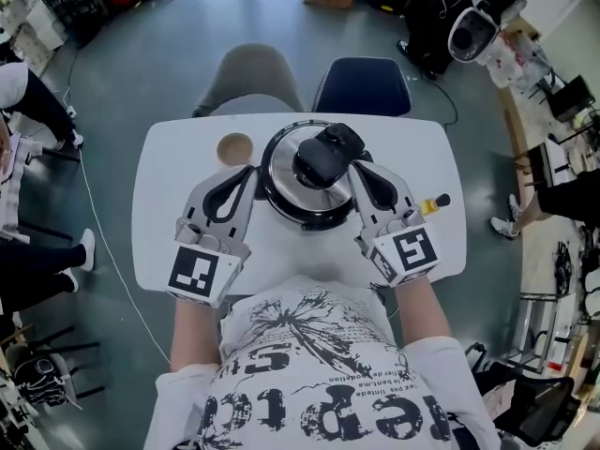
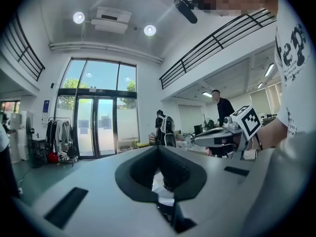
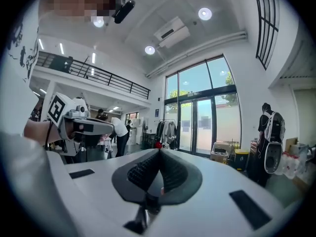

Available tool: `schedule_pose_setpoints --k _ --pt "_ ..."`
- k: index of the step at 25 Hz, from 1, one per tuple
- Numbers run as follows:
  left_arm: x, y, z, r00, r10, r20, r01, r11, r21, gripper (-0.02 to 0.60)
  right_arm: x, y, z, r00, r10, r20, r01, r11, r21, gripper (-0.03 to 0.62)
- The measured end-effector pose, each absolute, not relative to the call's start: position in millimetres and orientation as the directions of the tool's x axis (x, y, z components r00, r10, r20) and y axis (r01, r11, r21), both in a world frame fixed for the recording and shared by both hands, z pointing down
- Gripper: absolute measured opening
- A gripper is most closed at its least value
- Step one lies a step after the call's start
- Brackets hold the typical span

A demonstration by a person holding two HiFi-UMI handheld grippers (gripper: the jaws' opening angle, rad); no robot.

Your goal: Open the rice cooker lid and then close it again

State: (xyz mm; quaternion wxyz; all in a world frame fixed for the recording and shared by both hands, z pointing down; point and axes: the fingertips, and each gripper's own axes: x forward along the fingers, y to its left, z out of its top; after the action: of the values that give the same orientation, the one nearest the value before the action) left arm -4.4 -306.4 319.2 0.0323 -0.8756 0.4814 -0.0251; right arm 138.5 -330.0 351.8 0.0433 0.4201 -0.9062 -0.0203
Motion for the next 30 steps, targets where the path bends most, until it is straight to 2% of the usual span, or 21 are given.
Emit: schedule_pose_setpoints --k 12,30 --pt "-8 -302 326 0.527 -0.849 0.031 -0.846 -0.527 -0.081 0.014 128 -321 356 -0.659 -0.744 0.107 -0.742 0.667 0.07 0.012" --pt "-11 -293 341 0.512 -0.852 0.11 -0.846 -0.522 -0.109 0.014 127 -317 354 -0.665 -0.744 0.062 -0.744 0.667 0.033 0.012"
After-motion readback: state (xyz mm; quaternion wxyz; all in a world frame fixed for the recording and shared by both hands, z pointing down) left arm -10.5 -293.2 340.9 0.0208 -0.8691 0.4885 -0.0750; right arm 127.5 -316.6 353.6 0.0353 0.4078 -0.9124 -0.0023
